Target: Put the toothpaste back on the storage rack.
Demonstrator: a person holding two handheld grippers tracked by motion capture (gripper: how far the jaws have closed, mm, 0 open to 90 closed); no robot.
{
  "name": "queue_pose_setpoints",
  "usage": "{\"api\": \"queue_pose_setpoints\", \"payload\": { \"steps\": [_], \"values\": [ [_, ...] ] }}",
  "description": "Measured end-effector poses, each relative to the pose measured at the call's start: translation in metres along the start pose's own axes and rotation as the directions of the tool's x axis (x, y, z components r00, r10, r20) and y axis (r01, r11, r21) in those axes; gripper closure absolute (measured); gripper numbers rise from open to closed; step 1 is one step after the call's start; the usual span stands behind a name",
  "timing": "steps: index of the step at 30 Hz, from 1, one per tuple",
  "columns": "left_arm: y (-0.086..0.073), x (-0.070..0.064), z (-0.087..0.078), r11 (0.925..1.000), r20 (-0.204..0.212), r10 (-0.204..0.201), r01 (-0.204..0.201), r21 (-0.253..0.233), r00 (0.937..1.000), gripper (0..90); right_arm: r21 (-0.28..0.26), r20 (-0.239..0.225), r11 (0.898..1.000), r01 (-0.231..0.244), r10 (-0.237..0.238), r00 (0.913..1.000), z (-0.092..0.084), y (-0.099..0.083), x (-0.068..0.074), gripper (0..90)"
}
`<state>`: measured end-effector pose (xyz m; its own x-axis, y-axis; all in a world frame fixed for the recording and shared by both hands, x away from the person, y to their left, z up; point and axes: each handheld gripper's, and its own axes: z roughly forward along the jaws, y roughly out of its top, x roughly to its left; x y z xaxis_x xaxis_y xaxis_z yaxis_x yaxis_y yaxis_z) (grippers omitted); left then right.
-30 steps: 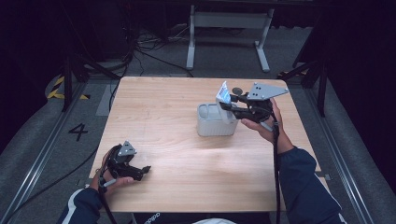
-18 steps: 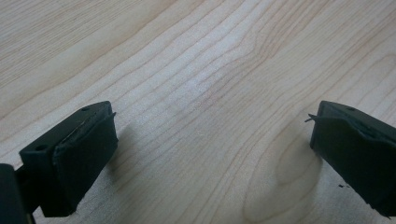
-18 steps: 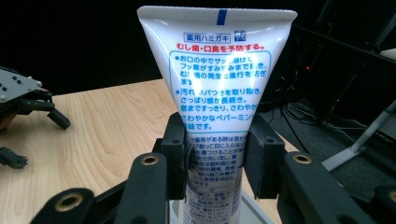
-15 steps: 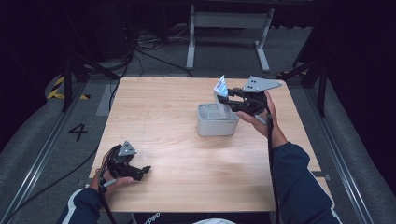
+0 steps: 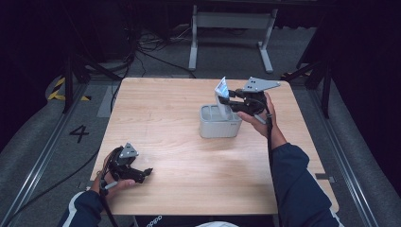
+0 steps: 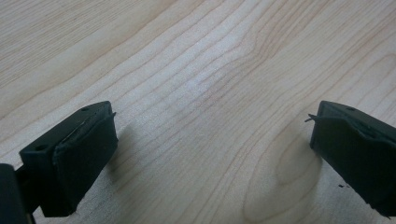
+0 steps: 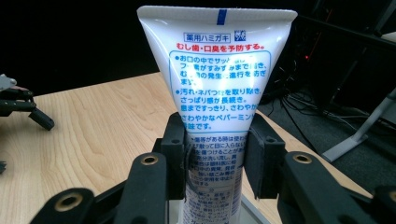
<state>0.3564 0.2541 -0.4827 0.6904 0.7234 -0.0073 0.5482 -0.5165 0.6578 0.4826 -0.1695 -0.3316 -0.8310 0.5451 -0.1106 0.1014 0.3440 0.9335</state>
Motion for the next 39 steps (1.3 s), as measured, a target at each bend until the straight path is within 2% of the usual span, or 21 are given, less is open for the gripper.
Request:
{"api": "queue_pose_setpoints", "payload": {
  "steps": [11,17,27,39],
  "values": [
    [0.000,0.000,0.001,1.0000,-0.002,-0.002,0.002,-0.006,1.0000,0.9,0.019,0.009,1.000,-0.016,0.016,0.9998,0.004,-0.013,-0.006,64.8],
    [0.000,0.000,0.001,1.0000,-0.002,-0.002,0.002,-0.007,1.0000,0.9,0.020,-0.003,0.999,-0.031,0.031,0.9995,0.008,-0.021,-0.006,64.6],
    [0.000,0.000,0.001,1.0000,-0.002,-0.004,0.004,-0.007,1.0000,0.9,0.058,-0.026,0.998,-0.020,0.021,0.9994,0.018,-0.032,0.000,64.2],
    [0.000,0.000,0.001,1.0000,-0.002,-0.002,0.002,-0.007,1.0000,0.9,0.098,-0.024,0.995,-0.012,0.014,0.9996,0.017,-0.043,-0.001,63.4]
  ]
}}
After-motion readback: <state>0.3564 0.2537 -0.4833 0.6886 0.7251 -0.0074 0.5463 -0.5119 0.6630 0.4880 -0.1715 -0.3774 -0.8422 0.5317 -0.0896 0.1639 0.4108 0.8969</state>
